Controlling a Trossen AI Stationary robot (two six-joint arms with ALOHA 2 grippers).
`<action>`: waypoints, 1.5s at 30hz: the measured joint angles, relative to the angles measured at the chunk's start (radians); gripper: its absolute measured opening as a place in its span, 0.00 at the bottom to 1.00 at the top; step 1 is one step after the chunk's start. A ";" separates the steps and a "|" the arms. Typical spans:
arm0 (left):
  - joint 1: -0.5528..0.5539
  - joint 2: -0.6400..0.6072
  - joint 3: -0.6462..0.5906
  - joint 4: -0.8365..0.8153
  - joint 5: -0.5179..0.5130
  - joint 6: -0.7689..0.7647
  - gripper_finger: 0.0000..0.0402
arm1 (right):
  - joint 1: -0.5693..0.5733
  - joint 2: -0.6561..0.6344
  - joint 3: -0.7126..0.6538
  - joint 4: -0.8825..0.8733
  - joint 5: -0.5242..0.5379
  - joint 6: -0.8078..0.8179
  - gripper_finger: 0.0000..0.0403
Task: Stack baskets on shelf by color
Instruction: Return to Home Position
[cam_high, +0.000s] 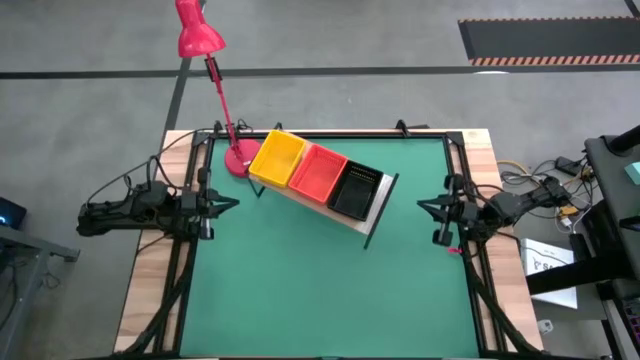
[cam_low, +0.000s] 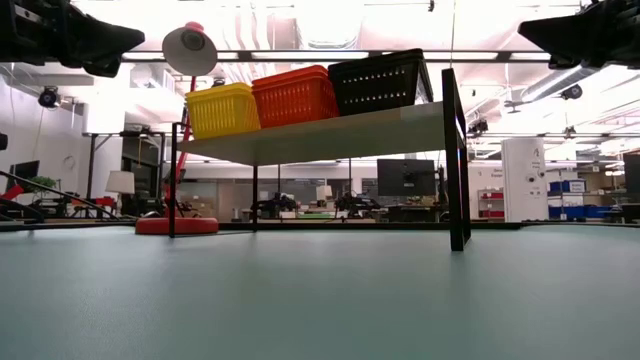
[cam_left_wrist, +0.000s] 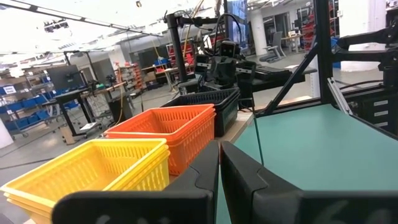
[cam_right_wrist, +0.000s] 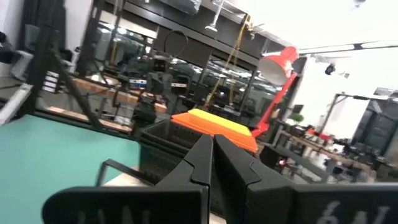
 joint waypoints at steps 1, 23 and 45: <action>0.000 0.000 0.000 0.000 -0.001 -0.001 0.00 | 0.000 -0.002 0.000 0.001 0.016 -0.004 0.02; 0.000 0.010 0.000 0.000 -0.001 -0.022 0.00 | 0.000 -0.004 0.000 0.000 0.043 0.045 0.02; 0.000 0.010 0.000 0.000 0.001 -0.020 0.00 | 0.000 -0.003 0.000 0.000 0.042 0.047 0.02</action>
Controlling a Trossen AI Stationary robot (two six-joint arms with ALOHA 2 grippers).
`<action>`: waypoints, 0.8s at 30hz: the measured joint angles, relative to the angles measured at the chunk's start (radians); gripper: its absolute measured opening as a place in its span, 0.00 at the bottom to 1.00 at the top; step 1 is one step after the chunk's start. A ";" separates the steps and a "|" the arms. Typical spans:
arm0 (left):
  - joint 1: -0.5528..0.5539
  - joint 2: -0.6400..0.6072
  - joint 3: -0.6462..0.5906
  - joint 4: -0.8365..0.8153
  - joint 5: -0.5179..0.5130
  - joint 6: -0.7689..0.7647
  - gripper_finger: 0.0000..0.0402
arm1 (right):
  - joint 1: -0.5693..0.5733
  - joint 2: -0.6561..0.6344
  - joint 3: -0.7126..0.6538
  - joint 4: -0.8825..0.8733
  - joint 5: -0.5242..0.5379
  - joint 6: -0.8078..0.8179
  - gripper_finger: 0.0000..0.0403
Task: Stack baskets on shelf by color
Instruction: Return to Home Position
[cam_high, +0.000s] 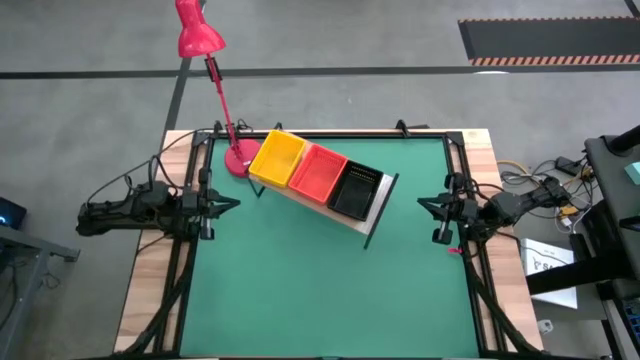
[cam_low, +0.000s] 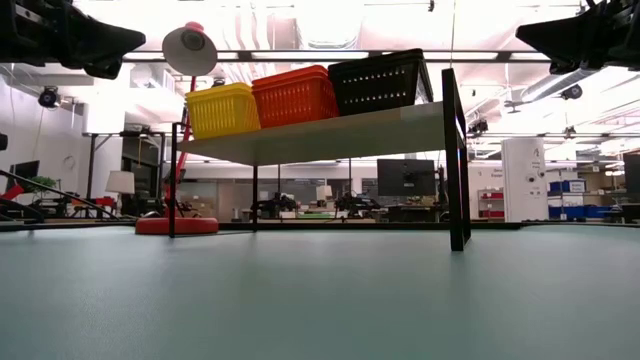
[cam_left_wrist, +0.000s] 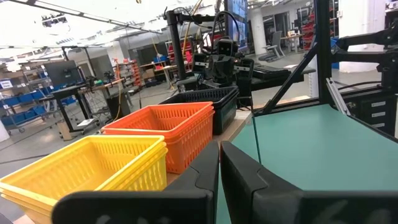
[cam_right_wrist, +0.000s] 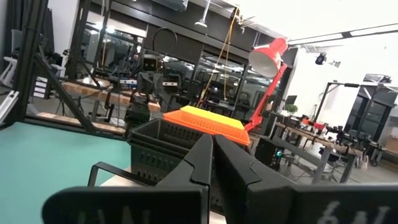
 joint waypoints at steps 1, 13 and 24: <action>0.000 0.000 0.000 0.000 0.000 0.000 0.00 | 0.000 0.000 0.000 0.000 0.000 -0.007 0.02; 0.000 0.000 0.000 0.000 0.000 0.000 0.00 | 0.000 0.000 0.000 0.000 0.000 -0.013 0.02; 0.000 0.000 0.000 0.000 0.000 0.000 0.00 | 0.000 0.000 0.000 0.000 0.000 -0.012 0.02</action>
